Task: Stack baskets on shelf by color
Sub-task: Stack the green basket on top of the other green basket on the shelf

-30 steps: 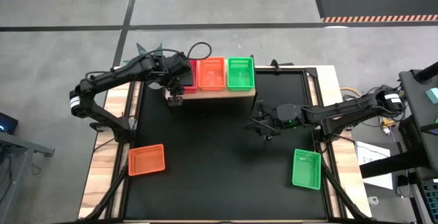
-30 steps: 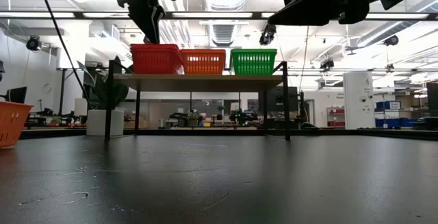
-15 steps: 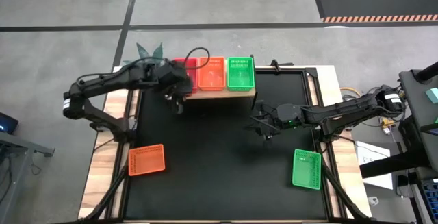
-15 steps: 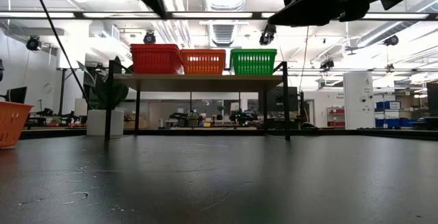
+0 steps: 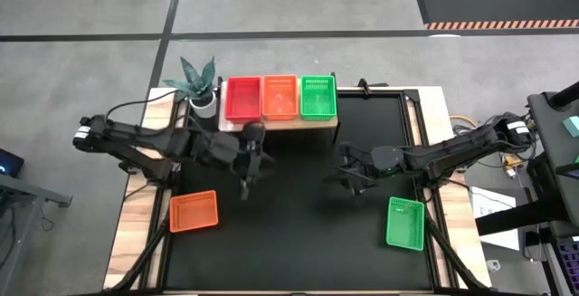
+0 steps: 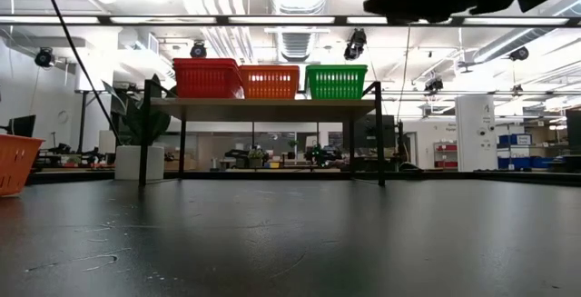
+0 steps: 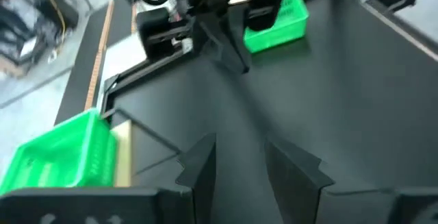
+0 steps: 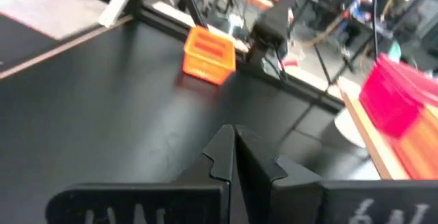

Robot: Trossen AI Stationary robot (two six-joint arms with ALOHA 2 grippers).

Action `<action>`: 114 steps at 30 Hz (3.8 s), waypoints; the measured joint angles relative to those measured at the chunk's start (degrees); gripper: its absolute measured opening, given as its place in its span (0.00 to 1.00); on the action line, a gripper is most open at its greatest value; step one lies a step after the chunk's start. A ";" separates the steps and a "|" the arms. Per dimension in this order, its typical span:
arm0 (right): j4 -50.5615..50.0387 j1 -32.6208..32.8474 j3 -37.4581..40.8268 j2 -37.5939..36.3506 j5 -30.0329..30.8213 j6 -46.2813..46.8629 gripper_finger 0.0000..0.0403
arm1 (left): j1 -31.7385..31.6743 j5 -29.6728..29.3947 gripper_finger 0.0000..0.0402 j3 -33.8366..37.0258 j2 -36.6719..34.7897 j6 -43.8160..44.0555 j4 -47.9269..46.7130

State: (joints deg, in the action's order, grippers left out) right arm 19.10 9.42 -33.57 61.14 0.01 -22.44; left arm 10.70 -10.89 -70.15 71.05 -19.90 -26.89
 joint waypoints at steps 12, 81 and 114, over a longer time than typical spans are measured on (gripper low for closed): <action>2.65 3.72 1.68 0.02 1.63 3.19 0.02 | 6.43 -0.49 0.27 18.18 -2.99 0.07 25.99; -89.94 57.74 -39.80 35.51 4.76 100.99 0.33 | 6.69 -3.29 0.27 26.31 -11.21 -4.50 43.08; -74.96 57.01 -22.85 33.14 19.27 100.95 0.04 | 6.67 -3.31 0.27 26.12 -11.19 -4.98 45.03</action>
State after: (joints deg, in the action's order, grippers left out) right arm -55.86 66.43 -56.42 94.28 19.28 78.51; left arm 17.37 -14.20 -44.03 59.86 -24.88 18.14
